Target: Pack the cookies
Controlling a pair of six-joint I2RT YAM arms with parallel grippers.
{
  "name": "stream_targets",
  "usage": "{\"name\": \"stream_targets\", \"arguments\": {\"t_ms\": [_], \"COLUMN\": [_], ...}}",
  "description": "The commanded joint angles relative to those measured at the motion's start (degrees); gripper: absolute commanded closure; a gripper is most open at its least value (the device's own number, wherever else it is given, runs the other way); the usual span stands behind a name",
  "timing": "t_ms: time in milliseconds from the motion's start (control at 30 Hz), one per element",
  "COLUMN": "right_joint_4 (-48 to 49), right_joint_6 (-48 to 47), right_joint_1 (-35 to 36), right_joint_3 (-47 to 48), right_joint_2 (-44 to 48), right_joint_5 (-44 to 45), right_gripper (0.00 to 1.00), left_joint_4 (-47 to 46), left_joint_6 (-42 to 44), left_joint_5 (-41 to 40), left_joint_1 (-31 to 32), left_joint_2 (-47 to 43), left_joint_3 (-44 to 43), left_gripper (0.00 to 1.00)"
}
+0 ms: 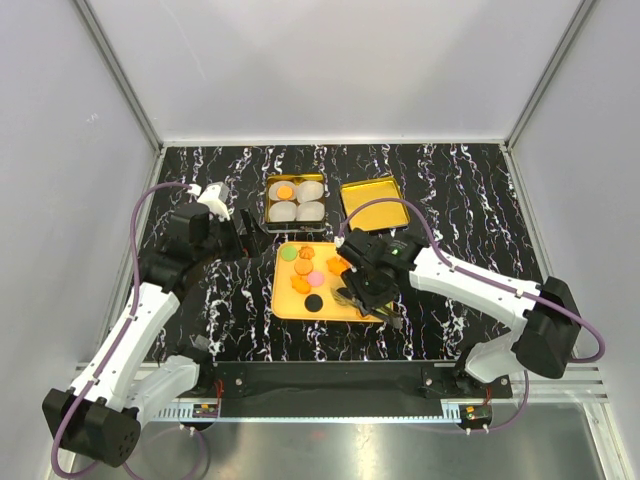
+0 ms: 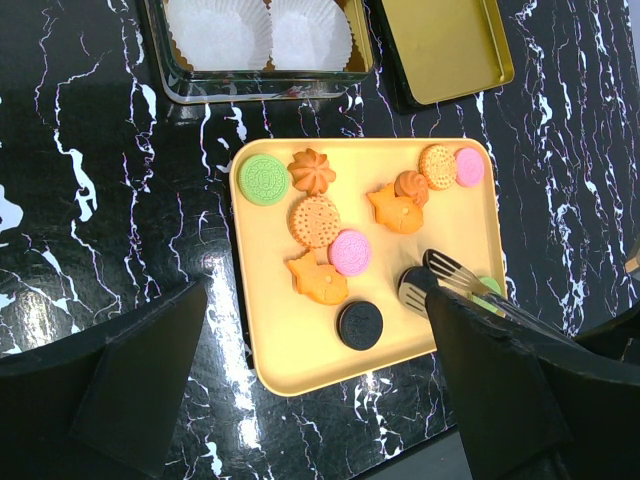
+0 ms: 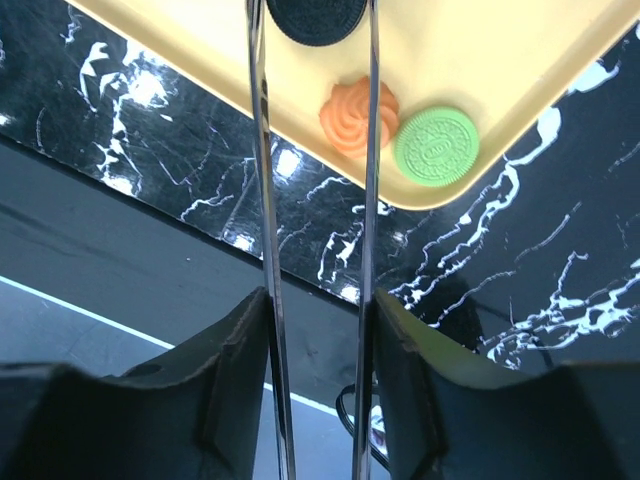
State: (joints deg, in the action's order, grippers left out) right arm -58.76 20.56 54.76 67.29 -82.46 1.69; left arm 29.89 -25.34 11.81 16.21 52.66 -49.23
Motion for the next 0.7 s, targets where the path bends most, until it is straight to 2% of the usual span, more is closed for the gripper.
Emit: {"name": "stream_targets", "arguments": {"t_ms": [0, 267, 667], "right_joint_4": [-2.49, -1.35, -2.06], "right_joint_6": [-0.60, -0.87, -2.36], "right_joint_1": [0.61, 0.70, -0.18], "right_joint_3": [3.37, 4.96, 13.30], "right_joint_2": [1.86, 1.77, -1.04], "right_joint_5": [2.61, 3.31, 6.74], "right_gripper": [0.52, 0.55, 0.55], "left_joint_4": [-2.82, -2.73, -2.91], "left_joint_6": [-0.23, -0.23, -0.23], "left_joint_5": [1.28, 1.19, 1.54], "left_joint_1": [-0.30, -0.30, -0.30], "left_joint_2": [-0.28, -0.28, -0.46], "left_joint_3": [0.19, 0.28, 0.28], "left_gripper": [0.01, 0.01, 0.01]}}
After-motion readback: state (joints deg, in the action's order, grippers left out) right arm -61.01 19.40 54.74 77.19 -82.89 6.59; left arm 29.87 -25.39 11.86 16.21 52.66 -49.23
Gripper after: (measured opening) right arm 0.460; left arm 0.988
